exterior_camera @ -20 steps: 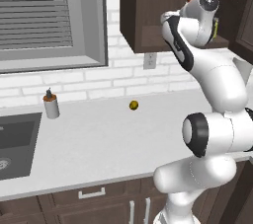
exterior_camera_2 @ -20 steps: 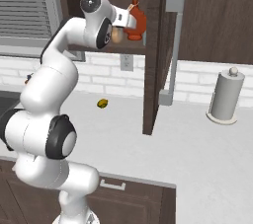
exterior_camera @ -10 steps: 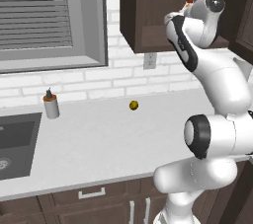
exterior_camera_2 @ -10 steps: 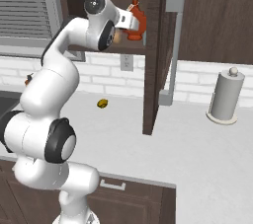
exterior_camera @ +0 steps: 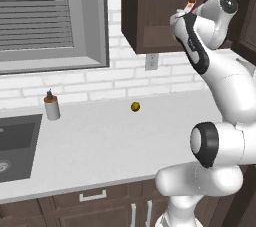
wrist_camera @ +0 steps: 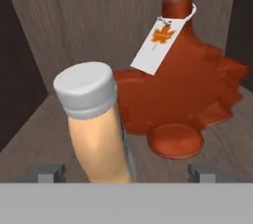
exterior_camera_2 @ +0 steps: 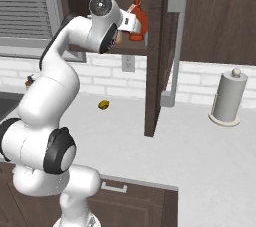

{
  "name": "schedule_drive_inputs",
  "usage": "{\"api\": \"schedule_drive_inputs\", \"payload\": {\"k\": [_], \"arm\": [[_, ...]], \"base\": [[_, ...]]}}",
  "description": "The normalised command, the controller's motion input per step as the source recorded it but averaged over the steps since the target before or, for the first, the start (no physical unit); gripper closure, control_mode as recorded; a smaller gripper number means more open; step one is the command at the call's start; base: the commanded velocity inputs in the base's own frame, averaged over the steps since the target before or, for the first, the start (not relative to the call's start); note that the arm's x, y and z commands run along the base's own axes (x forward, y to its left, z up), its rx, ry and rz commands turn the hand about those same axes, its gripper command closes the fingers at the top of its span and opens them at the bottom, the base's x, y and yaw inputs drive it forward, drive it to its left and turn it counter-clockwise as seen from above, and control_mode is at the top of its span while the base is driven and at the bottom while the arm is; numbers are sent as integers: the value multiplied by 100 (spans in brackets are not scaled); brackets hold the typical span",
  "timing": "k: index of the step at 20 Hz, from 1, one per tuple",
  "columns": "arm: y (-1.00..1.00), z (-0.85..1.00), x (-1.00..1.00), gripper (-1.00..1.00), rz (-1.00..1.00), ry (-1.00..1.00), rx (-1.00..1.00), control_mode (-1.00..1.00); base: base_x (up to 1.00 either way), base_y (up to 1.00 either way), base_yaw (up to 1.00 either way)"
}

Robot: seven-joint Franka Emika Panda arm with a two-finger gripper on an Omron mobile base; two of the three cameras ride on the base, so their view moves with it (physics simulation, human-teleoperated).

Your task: Put the shaker and condiment bottle from the counter next to their counterparts in the cabinet.

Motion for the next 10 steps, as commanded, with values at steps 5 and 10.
{"api": "schedule_drive_inputs", "payload": {"k": [5,10], "arm": [[0,0,-50,-100,6,-2,5,-100],[0,0,-66,-100,4,-7,4,-100]], "base": [[0,0,0],[0,0,0]]}}
